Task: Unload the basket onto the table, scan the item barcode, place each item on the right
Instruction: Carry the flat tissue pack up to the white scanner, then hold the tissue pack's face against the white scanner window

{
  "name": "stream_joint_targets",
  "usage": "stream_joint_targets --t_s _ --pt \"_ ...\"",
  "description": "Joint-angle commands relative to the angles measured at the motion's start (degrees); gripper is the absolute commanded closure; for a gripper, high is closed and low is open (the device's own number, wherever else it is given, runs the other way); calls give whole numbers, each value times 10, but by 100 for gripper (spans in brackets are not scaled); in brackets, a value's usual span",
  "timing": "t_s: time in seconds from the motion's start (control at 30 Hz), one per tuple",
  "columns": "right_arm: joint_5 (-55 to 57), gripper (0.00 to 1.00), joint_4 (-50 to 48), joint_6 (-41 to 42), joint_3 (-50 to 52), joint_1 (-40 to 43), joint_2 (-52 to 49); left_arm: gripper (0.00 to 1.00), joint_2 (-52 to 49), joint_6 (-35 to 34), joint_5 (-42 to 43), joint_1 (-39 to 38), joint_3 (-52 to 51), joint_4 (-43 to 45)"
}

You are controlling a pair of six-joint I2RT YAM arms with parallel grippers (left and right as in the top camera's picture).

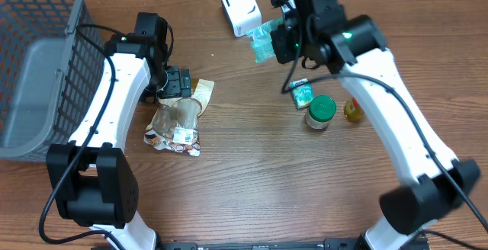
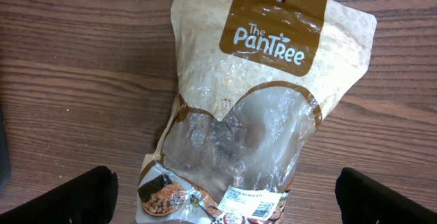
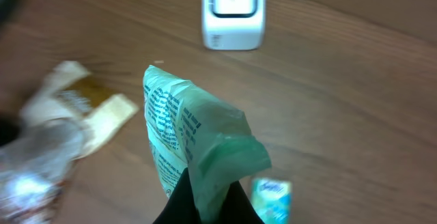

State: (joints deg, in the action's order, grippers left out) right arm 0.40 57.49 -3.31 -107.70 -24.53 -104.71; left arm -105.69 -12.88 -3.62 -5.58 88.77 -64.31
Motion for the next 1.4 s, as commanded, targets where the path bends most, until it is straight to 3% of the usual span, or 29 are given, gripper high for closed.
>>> stream_joint_targets --t_s 0.0,0.43,0.93,1.37 --pt "73 96 -26 -51 -14 -6 -36 0 -7 11 2 0 -2 1" --pt "294 96 -243 -333 -14 -68 -170 0 -7 11 2 0 -2 1" --pt "343 96 -482 -452 -14 -70 -247 0 -7 11 2 0 -2 1" --pt "341 96 -606 -452 -14 -50 -286 0 -7 11 2 0 -2 1"
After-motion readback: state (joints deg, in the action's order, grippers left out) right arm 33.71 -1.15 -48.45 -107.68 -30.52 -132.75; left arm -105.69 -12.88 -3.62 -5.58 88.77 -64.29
